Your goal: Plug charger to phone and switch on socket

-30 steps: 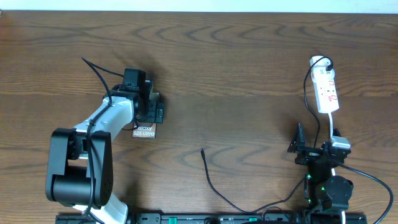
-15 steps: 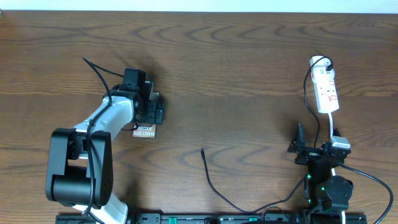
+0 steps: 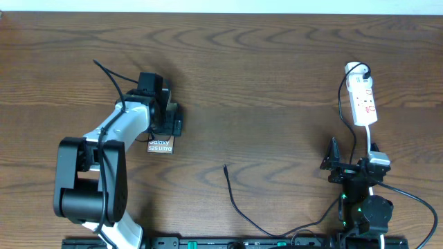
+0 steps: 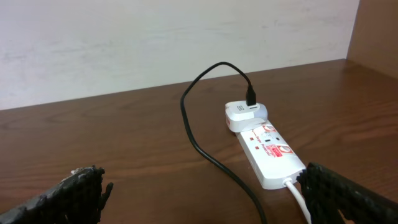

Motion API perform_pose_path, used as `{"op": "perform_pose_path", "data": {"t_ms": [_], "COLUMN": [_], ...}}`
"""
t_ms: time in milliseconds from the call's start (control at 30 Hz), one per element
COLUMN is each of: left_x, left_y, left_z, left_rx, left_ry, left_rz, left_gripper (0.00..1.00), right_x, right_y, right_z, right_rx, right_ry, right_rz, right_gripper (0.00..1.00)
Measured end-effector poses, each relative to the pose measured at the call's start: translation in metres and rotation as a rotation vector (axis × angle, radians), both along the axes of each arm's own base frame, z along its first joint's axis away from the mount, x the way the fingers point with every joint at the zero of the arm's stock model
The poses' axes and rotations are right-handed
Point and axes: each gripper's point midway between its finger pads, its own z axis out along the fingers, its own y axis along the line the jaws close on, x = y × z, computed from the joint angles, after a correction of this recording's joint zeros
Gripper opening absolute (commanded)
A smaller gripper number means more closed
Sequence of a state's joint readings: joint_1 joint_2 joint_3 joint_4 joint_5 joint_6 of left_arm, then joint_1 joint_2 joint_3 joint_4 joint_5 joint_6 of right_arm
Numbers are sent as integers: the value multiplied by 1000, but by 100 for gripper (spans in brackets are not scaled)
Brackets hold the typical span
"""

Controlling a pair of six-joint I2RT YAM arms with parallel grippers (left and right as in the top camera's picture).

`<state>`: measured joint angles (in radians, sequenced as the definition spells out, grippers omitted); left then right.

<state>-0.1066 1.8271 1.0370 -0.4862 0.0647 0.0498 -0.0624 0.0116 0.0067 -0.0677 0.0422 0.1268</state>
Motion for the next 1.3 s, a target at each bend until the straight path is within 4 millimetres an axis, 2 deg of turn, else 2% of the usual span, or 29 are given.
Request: {"op": "perform_pose_path", "data": {"t_ms": [467,1300], "left_x": [-7,-5], "left_y": [1,0], "left_z": [0,-1], "left_rx": [7,5], "left_ry": [43,35], "left_rz": [-10,-11], "left_gripper": [98,98], "right_x": [0,0], "right_y": [0,0], "right_z": [0,0], "right_rx": [0,0], "right_ry": [0,0], "right_rz": [0,0], "right_gripper": [99,99]}}
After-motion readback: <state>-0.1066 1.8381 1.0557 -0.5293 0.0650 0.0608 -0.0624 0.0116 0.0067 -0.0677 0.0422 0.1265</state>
